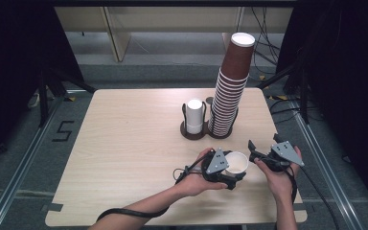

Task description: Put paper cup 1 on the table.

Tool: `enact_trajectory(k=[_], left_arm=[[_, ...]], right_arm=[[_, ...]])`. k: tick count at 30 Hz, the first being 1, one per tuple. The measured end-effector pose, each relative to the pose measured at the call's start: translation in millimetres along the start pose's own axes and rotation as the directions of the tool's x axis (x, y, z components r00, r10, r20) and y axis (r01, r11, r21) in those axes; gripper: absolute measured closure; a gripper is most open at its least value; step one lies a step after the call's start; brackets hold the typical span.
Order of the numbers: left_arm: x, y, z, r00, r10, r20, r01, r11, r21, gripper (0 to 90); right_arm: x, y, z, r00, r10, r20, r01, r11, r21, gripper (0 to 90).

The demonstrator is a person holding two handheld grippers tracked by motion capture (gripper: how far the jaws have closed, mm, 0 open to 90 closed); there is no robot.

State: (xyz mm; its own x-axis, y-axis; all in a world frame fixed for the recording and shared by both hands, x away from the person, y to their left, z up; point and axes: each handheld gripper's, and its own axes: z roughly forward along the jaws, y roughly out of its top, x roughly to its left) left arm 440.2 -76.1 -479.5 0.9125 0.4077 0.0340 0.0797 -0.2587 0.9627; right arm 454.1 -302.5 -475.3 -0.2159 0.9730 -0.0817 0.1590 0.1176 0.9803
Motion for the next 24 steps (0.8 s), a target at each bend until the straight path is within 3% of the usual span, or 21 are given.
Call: enact_trajectory(k=[2, 5, 6, 9, 10, 12, 14, 19, 23, 24], left_arm=[[-2.1, -2.2, 4.1, 1.0, 0.007, 0.0, -0.007, 1.0, 0.006, 17.6], [-5.0, -5.3, 8.9, 0.9999, 0.012, 0.008, -0.012, 0.9999, 0.011, 17.4], [-5.9, -6.7, 10.5, 0.9998, 0.016, 0.007, -0.016, 0.9997, 0.015, 17.4], [-6.5, -10.4, 13.5, 0.9999, 0.014, 0.004, -0.014, 0.9997, 0.017, 17.1], [-6.3, -10.1, 13.3, 0.9999, 0.008, 0.007, -0.009, 0.9998, 0.019, 16.9], [-5.7, -10.1, 12.8, 1.0, 0.004, 0.007, -0.004, 0.9998, 0.021, 16.4], [-4.9, -10.5, 11.9, 0.9998, 0.008, 0.02, -0.009, 0.9997, 0.024, 14.8], [-1.3, -8.2, 6.3, 0.9997, 0.004, 0.024, -0.004, 0.9999, 0.011, 0.4], [0.9, -5.3, -4.3, 0.9992, 0.02, 0.034, -0.02, 0.9998, 0.007, 0.0], [1.4, -4.6, -6.8, 0.9991, 0.024, 0.035, -0.024, 0.9996, 0.012, 0.0]], right_arm=[[1.7, 0.2, -0.8, 0.9997, 0.025, -0.003, -0.025, 1.0, 0.01, 5.6], [-1.3, 0.4, -0.5, 0.9999, -0.011, 0.004, 0.011, 1.0, 0.005, 5.7], [-0.2, 0.6, -0.3, 0.9999, 0.015, -0.006, -0.015, 1.0, 0.0, 5.7], [-0.3, 0.3, -0.8, 0.9999, 0.017, 0.003, -0.017, 1.0, -0.005, 5.5], [-2.0, 0.3, 0.1, 0.9999, -0.006, 0.009, 0.006, 1.0, -0.02, 5.5], [-0.6, 0.5, -1.9, 0.9993, 0.036, 0.009, -0.036, 0.999, 0.002, 5.2], [-3.5, 0.7, -1.4, 0.9999, 0.005, 0.009, -0.005, 1.0, -0.01, 4.8], [-4.3, 1.6, -1.3, 0.9998, 0.015, 0.01, -0.015, 1.0, -0.015, 2.2], [-4.6, 3.0, -1.5, 0.9995, 0.03, 0.01, -0.03, 1.0, -0.006, 0.7], [-5.4, 3.9, -1.7, 0.9998, 0.015, 0.015, -0.015, 1.0, -0.009, 0.6]])
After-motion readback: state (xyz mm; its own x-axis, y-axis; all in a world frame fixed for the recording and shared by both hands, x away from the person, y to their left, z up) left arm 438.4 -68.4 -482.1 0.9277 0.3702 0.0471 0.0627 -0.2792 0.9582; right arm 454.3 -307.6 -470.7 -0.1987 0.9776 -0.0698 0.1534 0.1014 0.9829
